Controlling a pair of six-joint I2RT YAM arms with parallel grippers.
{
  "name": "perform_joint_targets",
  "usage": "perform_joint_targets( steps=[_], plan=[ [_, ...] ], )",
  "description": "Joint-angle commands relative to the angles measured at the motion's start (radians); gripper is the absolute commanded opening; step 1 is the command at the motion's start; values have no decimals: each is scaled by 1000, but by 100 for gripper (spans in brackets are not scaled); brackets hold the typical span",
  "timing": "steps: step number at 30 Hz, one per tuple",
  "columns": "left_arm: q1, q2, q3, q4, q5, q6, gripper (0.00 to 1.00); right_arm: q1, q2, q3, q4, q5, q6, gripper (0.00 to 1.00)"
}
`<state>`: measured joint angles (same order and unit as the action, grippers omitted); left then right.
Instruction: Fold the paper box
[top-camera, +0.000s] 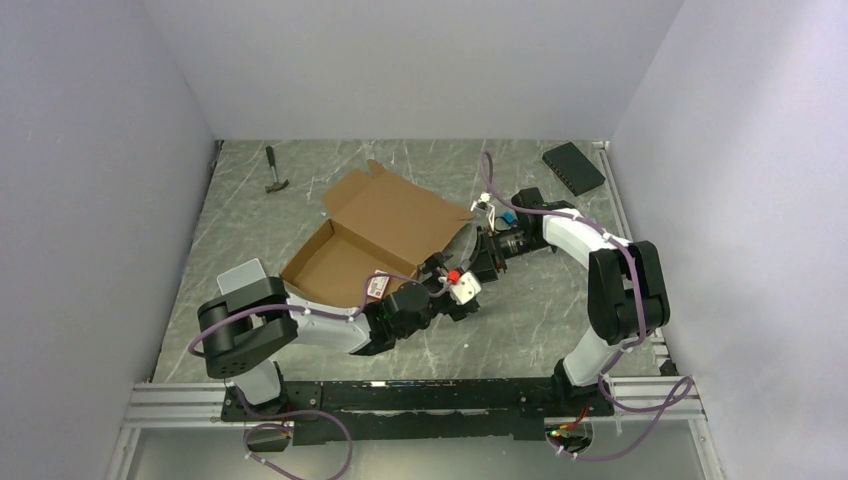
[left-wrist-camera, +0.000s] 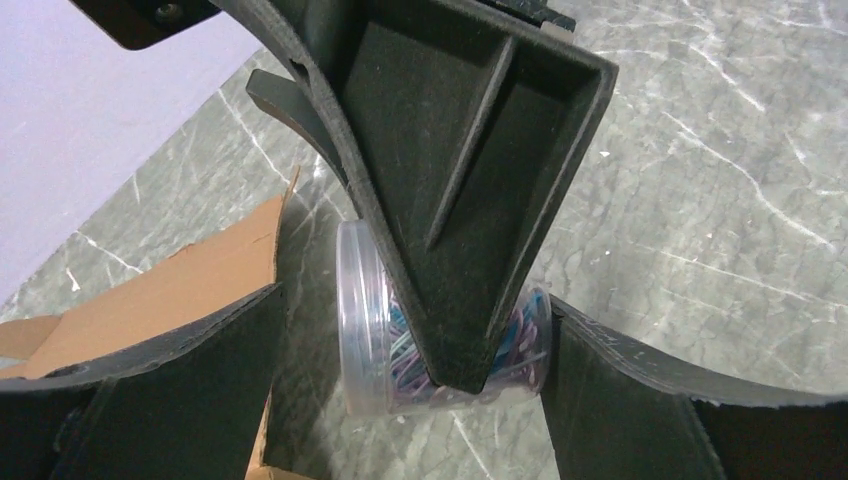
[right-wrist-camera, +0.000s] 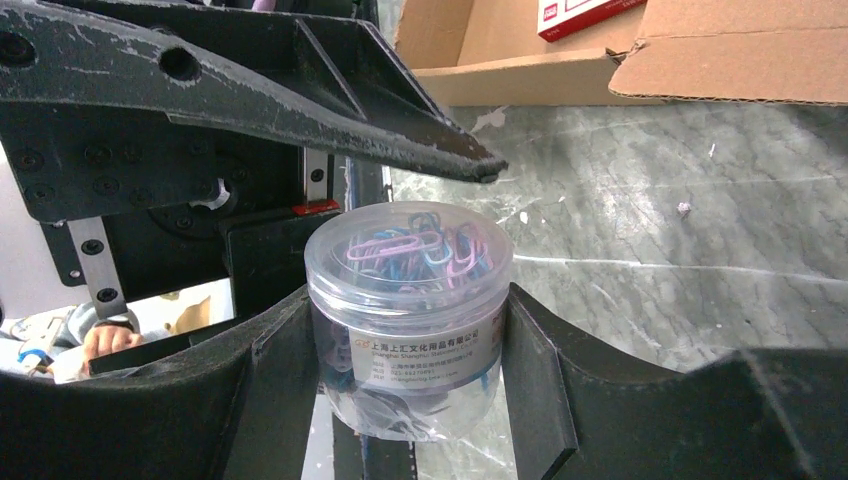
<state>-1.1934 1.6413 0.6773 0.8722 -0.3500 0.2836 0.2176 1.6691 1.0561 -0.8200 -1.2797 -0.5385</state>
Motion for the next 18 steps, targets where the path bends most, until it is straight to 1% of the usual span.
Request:
perform_joint_targets(
  steps=[1,3,6,11,12,14,18],
  plan=[
    [3,19,41,60,17,-55,90,6,2,41,-10,-23,-36,37],
    [4,23,39,66,9,-65,83,6,4,41,-10,-23,-37,38],
    [5,25,41,55,3,-76,68,12,9,43,-19,-20,-44,39],
    [4,17,59,-8,2,-86,35,17,11,47,-32,-19,-61,47],
    [5,16,59,-16,-3,-84,30,18,13,48,-36,-18,-64,49],
    [5,12,58,-25,-9,-78,21,22,20,52,-48,-16,-76,55],
    [3,-9,51,-59,-14,-73,11,26,24,57,-63,-15,-95,72]
  ],
)
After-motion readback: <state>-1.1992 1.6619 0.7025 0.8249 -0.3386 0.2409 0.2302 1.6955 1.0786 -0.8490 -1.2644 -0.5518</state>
